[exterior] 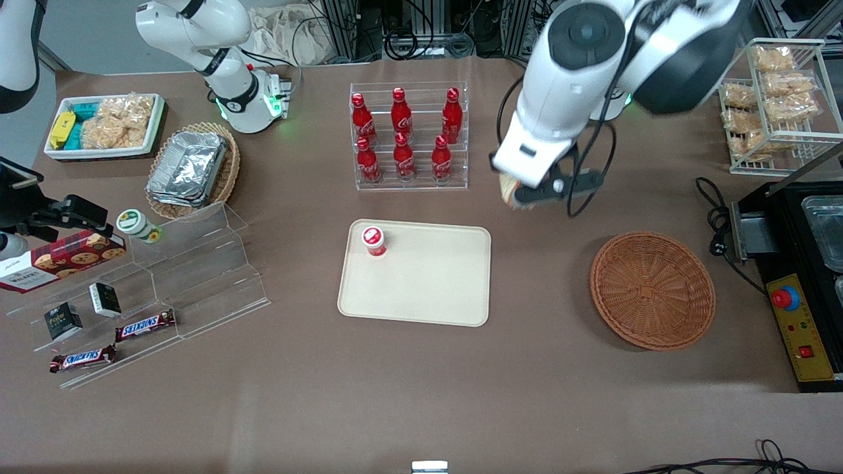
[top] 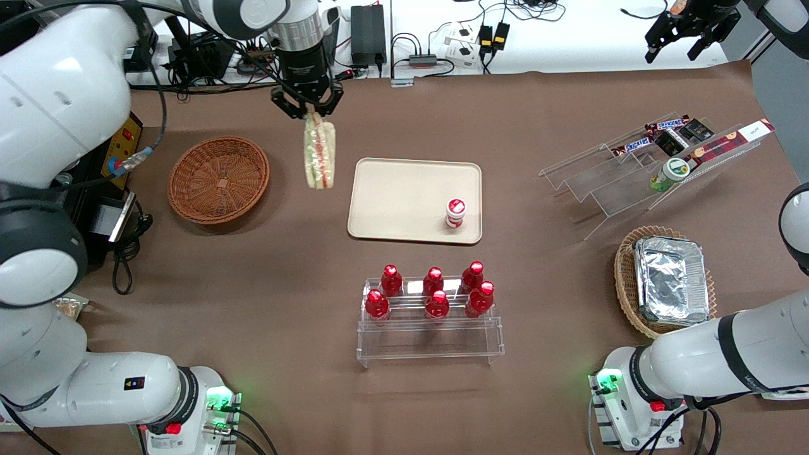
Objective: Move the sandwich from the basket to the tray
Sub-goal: 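Carry the held sandwich with the left gripper over the cream tray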
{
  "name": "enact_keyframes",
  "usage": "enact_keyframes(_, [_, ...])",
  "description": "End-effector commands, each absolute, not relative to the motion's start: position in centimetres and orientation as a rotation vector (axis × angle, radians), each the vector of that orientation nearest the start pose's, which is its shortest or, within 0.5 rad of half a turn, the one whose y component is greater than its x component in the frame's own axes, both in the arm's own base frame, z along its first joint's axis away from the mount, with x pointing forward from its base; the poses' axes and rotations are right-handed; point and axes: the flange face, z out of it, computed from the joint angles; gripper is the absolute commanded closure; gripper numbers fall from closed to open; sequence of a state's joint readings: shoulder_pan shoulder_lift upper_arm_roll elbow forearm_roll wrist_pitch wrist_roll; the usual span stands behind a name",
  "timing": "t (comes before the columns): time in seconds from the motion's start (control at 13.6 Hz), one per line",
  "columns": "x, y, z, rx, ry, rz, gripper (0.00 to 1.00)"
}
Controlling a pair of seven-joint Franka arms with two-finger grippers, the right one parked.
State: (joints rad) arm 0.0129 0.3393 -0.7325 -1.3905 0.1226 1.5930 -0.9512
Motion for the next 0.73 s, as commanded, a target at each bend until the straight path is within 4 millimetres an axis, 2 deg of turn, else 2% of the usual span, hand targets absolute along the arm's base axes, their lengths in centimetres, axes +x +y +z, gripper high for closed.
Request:
enact_keyframes(0.0, [57.1, -36.1, 50.0, -3.226, -0.570, 0.232, 1.00])
enact_keyframes(0.22, [60.4, -36.1, 43.1, -3.237, -0.633, 0.239, 1.00])
enact_keyframes(0.44, [62.3, -36.2, 36.6, -3.224, -0.678, 0.240, 1.00])
enact_keyframes(0.51, [61.5, -38.3, 34.8, -3.232, -0.626, 0.223, 1.00])
enact_keyframes(0.59, [61.3, -39.2, 33.0, -3.225, -0.616, 0.223, 1.00])
enact_keyframes(0.66, [61.5, -39.2, 30.8, -3.205, -0.637, 0.232, 1.00])
